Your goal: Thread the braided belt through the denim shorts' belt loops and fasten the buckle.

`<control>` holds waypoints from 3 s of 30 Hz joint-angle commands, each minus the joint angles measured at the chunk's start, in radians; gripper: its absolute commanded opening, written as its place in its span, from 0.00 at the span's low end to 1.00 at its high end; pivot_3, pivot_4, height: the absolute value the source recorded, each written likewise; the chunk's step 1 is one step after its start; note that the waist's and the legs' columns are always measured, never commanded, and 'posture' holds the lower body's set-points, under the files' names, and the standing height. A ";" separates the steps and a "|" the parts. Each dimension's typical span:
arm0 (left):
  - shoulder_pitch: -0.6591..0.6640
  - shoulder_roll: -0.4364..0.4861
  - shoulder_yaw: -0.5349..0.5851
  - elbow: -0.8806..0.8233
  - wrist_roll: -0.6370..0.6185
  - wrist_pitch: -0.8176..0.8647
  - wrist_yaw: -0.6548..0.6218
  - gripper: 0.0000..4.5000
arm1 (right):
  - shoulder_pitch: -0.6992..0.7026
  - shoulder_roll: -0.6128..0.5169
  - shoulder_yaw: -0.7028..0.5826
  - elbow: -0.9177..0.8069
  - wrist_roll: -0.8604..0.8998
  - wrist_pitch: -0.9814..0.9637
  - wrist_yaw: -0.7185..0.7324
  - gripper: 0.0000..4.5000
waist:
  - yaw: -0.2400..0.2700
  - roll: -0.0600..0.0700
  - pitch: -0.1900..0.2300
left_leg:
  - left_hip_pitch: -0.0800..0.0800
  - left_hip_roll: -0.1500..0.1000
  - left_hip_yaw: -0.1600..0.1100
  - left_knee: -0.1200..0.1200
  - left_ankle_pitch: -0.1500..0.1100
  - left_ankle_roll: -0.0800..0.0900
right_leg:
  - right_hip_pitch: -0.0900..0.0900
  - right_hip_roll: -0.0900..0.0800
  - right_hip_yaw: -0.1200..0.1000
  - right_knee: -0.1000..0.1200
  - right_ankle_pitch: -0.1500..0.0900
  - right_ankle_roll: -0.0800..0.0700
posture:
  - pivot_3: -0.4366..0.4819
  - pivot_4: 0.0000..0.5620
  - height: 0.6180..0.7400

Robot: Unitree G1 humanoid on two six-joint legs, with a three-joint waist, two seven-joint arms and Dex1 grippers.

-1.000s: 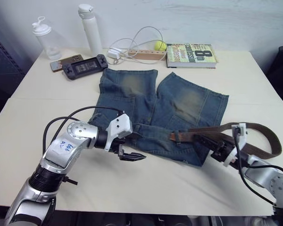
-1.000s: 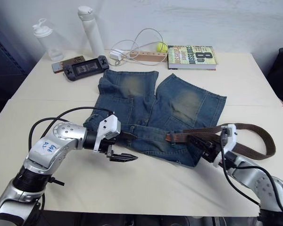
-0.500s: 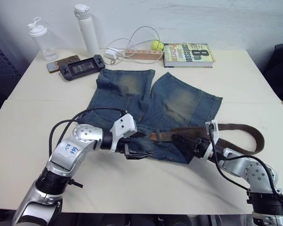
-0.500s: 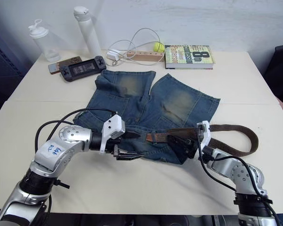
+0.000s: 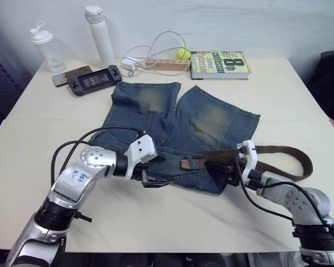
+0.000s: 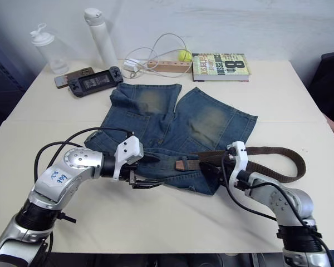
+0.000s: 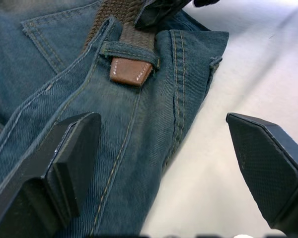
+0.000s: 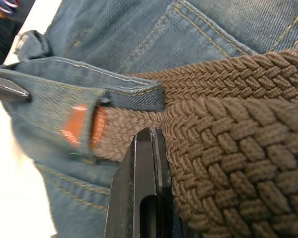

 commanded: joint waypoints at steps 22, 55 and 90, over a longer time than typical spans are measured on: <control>0.001 0.012 0.009 -0.020 0.004 -0.035 0.020 0.99 | -0.104 0.214 -0.031 -0.022 0.001 0.111 -0.023 0.10 | 0.003 0.000 0.000 | 0.000 0.000 0.000 -0.001 0.001 -0.002 | -0.002 0.000 0.000 0.003 0.000 -0.002 | 0.48 0.27 0.74; -0.104 0.032 -0.058 0.107 0.129 -0.294 -0.119 1.00 | 0.032 -0.317 0.467 -0.358 -0.757 -0.480 0.419 0.81 | 0.013 0.000 0.002 | -0.002 0.000 -0.001 0.001 0.000 -0.002 | -0.001 -0.001 -0.002 -0.001 0.000 -0.001 | 0.48 0.27 0.74; -0.102 -0.083 -0.157 0.518 0.763 -1.314 0.306 1.00 | 0.006 -0.276 0.395 -0.347 -0.808 -0.321 0.431 0.00 | 0.033 -0.001 0.001 | -0.001 0.000 -0.001 0.003 0.000 -0.001 | 0.000 0.000 -0.003 0.001 0.000 -0.001 | 0.48 0.27 0.74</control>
